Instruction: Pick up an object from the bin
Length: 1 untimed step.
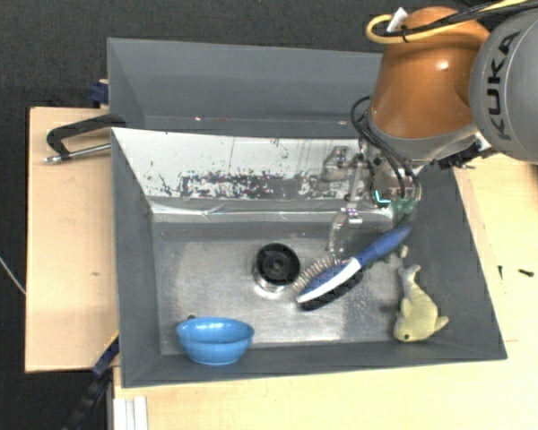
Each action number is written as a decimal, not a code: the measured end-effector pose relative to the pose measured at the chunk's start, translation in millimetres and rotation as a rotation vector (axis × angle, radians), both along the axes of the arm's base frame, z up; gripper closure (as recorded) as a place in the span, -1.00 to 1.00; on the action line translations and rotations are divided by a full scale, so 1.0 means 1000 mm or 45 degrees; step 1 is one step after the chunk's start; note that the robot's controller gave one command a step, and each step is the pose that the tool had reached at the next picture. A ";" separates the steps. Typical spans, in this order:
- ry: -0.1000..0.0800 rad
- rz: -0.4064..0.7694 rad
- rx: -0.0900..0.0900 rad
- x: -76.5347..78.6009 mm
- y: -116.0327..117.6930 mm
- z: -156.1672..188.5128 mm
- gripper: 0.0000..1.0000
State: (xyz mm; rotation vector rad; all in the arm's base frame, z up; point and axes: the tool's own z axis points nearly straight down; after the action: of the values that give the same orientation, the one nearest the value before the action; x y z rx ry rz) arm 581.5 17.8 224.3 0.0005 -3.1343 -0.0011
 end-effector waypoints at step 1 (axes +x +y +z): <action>-0.026 -0.121 0.003 -0.054 0.059 -0.130 -1.00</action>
Offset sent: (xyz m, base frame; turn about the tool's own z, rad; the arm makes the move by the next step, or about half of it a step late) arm -0.0616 0.0623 -0.1429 0.0952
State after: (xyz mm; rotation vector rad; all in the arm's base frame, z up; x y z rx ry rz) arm 527.4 77.1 94.7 -0.1494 -3.1509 -0.0050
